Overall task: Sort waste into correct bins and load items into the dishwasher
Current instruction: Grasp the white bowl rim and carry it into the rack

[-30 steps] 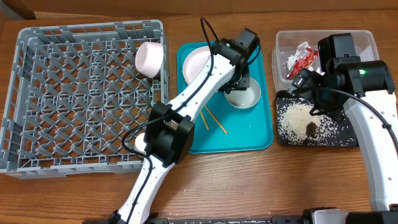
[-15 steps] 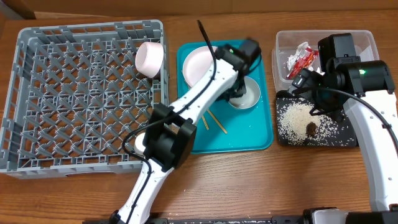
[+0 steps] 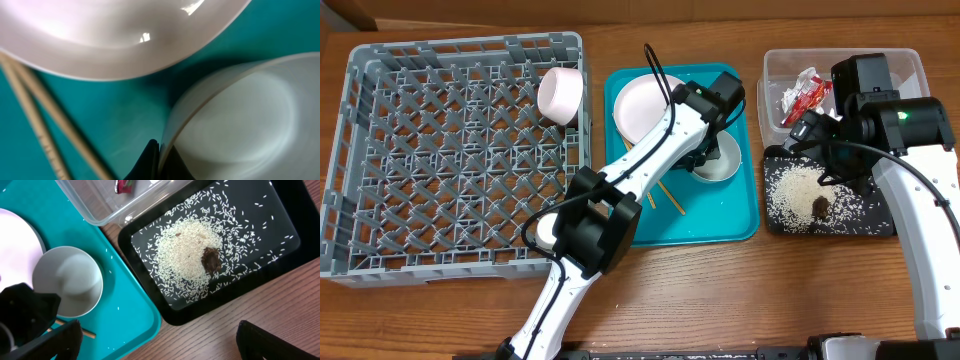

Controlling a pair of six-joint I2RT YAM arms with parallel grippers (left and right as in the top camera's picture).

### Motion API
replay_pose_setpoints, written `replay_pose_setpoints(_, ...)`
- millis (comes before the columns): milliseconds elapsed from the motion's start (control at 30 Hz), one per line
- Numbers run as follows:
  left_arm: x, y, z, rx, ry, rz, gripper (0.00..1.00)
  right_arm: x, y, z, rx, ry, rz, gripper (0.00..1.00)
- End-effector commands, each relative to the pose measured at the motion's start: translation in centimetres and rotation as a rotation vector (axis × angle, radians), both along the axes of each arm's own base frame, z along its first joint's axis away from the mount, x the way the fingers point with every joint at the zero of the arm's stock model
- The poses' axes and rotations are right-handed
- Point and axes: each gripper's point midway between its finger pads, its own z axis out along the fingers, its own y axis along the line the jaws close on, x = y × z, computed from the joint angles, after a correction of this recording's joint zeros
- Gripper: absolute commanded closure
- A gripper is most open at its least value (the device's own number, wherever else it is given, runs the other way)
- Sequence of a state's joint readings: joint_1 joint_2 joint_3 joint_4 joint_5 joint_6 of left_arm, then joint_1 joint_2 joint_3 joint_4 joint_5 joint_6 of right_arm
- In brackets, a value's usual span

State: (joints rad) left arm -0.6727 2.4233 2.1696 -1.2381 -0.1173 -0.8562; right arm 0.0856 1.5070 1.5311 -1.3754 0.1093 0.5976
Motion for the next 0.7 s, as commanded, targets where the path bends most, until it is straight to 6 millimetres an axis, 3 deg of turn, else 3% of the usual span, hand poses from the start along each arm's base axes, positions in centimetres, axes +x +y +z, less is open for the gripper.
replay_pose_setpoints(0,1.1,0.2,2.8,0.016,-0.057,-0.05,0.96,0.3,-0.2,1.2,-0.007,-0.044,-0.003,0.0)
replay_pose_setpoints(100,1.6,1.2,5.5,0.064,-0.095,-0.071,0.96,0.3,-0.2,1.2,-0.007,-0.044,-0.002,0.0)
replay_pose_setpoints(333,2.9,5.4,14.1,0.136,-0.184,-0.236,0.96,0.3,-0.2,1.2,-0.007,-0.044,-0.003,0.0)
replay_pose_setpoints(433,2.5,8.4,18.0,0.134,-0.209,-0.226,0.96,0.3,-0.2,1.2,-0.007,-0.044,-0.002,0.0)
replay_pose_setpoints(667,1.2,12.5,24.6,0.067,-0.299,-0.306,0.96,0.3,-0.2,1.2,-0.007,-0.044,-0.002,0.0)
